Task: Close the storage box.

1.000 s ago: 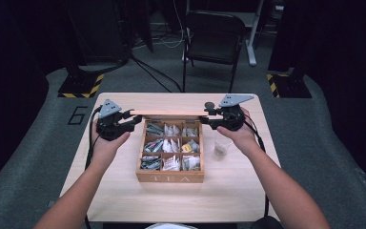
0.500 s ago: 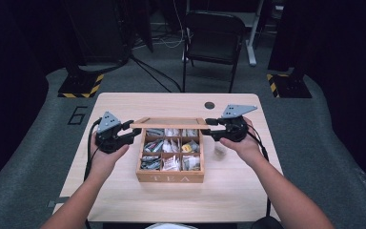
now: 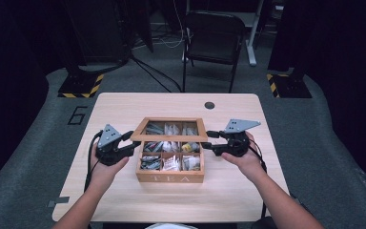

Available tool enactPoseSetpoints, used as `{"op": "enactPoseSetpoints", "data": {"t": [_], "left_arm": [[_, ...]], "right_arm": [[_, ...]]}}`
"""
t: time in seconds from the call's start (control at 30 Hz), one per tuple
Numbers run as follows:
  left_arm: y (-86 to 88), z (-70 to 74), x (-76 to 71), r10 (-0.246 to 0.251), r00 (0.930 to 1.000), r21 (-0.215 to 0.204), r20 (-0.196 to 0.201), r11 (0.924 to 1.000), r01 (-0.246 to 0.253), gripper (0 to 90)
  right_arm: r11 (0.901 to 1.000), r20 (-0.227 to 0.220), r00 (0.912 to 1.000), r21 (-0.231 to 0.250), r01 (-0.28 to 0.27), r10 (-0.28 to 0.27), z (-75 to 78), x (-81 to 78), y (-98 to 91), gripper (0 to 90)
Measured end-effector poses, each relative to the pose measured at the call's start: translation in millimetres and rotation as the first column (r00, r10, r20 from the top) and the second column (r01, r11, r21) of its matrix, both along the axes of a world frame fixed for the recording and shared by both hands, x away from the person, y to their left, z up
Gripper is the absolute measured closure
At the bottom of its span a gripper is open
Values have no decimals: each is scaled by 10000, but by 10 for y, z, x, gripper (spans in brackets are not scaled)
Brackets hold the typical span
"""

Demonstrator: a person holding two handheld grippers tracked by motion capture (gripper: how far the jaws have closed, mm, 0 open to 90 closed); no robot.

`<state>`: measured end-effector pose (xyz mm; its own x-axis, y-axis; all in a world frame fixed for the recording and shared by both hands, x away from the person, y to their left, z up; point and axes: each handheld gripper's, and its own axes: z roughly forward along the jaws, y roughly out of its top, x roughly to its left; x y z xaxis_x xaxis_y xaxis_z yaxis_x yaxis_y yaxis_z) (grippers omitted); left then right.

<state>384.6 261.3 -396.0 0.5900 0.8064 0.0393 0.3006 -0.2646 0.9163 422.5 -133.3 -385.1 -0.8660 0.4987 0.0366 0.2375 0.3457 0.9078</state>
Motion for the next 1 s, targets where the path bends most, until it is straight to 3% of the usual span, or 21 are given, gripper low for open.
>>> {"op": "enactPoseSetpoints", "data": {"t": [0.27, 0.57, 0.77, 1.0], "left_arm": [[4, -174, -99, -43, 10000, -5, -62, 10000, 43, 553], [1, -321, -170, -25, 9999, -49, -114, 10000, 25, 552], [4, -384, -196, -80, 9998, -7, -172, 10000, 80, 551], [11, -458, -230, -107, 9996, -16, -275, 9999, 107, 551]], "right_arm": [[9999, 307, 9995, -150, 15, -10, -105, -187, 21, 476], [9998, 56, 9998, -102, 171, -171, -258, -284, 15, 475], [9994, 295, 9994, -299, 194, -185, -307, -339, 24, 486], [9997, 149, 9997, -136, 206, -204, -356, -395, 11, 505]]}}
